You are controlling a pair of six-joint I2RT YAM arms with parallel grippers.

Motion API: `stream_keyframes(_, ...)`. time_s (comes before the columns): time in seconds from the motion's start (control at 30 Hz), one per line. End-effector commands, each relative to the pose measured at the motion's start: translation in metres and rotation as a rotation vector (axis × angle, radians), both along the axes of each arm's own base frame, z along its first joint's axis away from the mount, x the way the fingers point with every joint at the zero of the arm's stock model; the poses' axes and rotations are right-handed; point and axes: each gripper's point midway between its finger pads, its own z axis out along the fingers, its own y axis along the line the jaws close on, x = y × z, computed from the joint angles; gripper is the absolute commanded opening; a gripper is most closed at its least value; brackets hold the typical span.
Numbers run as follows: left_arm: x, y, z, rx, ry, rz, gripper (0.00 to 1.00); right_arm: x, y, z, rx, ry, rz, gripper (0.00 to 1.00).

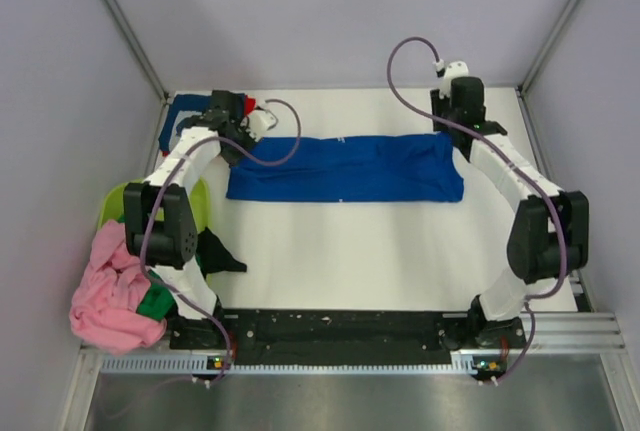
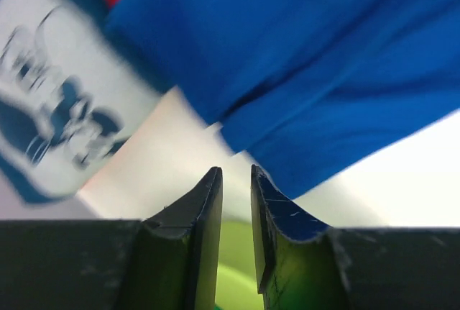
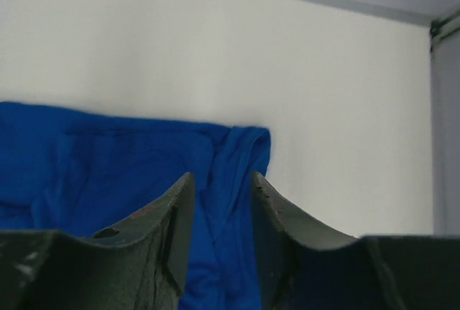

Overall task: Fold and stack the t-shirts
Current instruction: Fold the other side of the tshirt into a rectangle, then rotate the tshirt 75 degrees

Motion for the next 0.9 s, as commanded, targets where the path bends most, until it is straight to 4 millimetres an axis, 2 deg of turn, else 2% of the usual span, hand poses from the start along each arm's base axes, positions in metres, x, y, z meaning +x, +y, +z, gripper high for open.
stream_keyframes(0.0,-0.027,-0.079,-0.018,-0.113,0.084,-0.321,0.27,-0.053,0.017,-0.027,0.302,0.125,-0.092,0.29)
stream_keyframes(0.1,-0.034,-0.113,-0.038,-0.154,0.171,-0.377,0.26,-0.079,0.032,-0.057,0.406,0.231,-0.087,0.05)
stream_keyframes(0.13,-0.037,-0.121,-0.044,-0.153,0.2,-0.387,0.25,-0.087,0.032,-0.068,0.425,0.262,-0.109,0.0)
stream_keyframes(0.17,-0.037,-0.128,-0.05,-0.153,0.22,-0.395,0.25,-0.097,0.031,-0.084,0.433,0.302,-0.131,0.0)
stream_keyframes(0.27,-0.033,-0.14,-0.064,-0.153,0.252,-0.396,0.24,-0.115,0.03,-0.114,0.455,0.381,-0.165,0.0)
stream_keyframes(0.4,-0.015,-0.133,-0.078,-0.105,0.263,-0.319,0.24,-0.126,0.017,-0.141,0.465,0.442,-0.234,0.0)
stream_keyframes(0.47,0.0,-0.129,-0.078,-0.078,0.227,-0.273,0.25,-0.126,0.007,-0.148,0.471,0.452,-0.268,0.0)
stream_keyframes(0.63,0.039,-0.115,-0.062,-0.052,0.092,-0.143,0.29,-0.129,-0.012,-0.163,0.48,0.483,-0.328,0.0)
stream_keyframes(0.73,0.05,-0.107,-0.063,-0.027,0.075,-0.123,0.31,-0.127,-0.021,-0.166,0.495,0.491,-0.339,0.0)
stream_keyframes(0.87,0.068,-0.082,-0.056,0.037,0.047,-0.052,0.32,-0.122,-0.036,-0.153,0.48,0.456,-0.366,0.0)
